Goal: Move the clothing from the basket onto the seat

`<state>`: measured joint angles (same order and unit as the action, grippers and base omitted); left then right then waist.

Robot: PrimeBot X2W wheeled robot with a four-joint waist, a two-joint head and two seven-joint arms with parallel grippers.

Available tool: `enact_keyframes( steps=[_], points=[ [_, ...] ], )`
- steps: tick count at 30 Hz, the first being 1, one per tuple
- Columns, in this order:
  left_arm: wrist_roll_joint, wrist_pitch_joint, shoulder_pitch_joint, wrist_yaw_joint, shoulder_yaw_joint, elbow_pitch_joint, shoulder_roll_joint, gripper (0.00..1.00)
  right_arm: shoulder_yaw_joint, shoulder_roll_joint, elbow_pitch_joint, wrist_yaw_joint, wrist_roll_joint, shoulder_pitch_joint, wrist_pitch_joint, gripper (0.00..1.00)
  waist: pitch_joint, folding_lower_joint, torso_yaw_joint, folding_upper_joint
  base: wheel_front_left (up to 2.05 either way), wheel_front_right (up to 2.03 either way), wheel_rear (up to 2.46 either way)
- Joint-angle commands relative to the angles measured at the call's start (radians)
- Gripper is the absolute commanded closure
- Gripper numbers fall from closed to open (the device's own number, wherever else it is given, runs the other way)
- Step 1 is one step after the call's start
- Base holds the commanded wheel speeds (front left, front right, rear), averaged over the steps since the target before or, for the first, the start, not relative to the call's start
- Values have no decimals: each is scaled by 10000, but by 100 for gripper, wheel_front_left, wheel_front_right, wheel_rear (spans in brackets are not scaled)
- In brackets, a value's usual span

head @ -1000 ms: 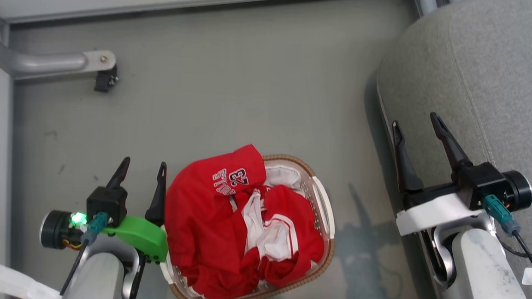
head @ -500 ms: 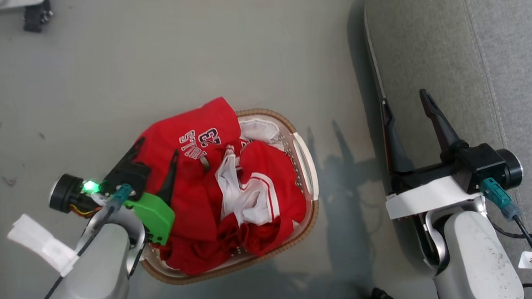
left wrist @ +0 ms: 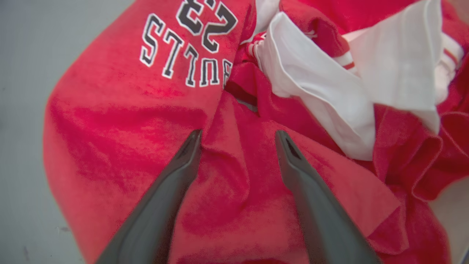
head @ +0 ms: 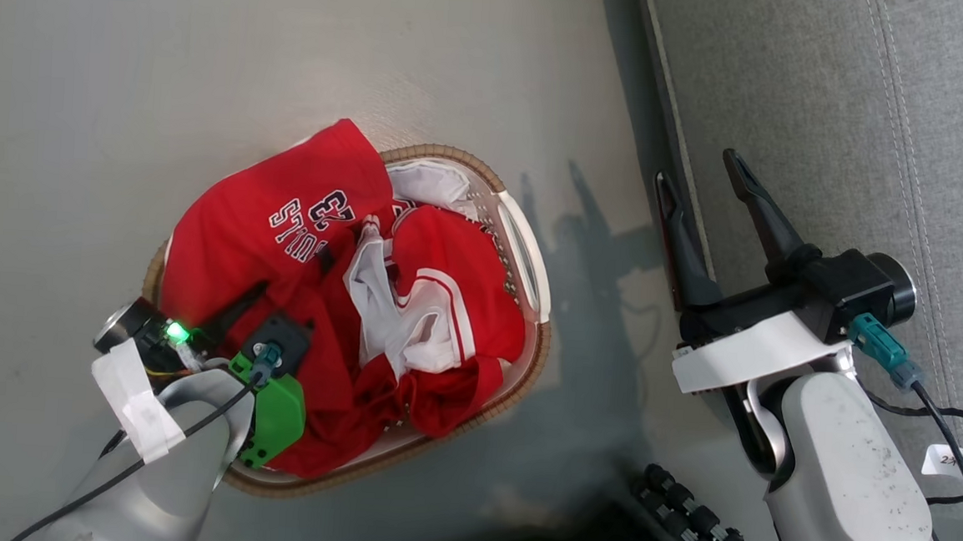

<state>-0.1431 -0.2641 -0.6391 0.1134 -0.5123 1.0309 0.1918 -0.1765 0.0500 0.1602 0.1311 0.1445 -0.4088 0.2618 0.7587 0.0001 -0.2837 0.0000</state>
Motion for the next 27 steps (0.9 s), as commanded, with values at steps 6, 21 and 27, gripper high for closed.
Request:
enact_keyframes(
  steps=[6, 21, 27],
  points=[
    [-463, 217, -833, -284, -527, 1496, -22, 0, -147, 18, -16, -6, 225, -118, 48, 0, 470, -1, -334, 0, 0, 0, 0],
    [-409, 1272, -1366, -182, -937, 2497, -38, 100, -222, 21, -61, -6, 455, -330, 48, 0, 734, -1, -463, 0, 0, 0, 0],
    [-131, 1313, -1173, -142, -893, 2540, -164, 100, -128, 22, 43, -6, 387, -312, 48, 0, 406, -1, -406, 0, 0, 0, 0]
  ],
)
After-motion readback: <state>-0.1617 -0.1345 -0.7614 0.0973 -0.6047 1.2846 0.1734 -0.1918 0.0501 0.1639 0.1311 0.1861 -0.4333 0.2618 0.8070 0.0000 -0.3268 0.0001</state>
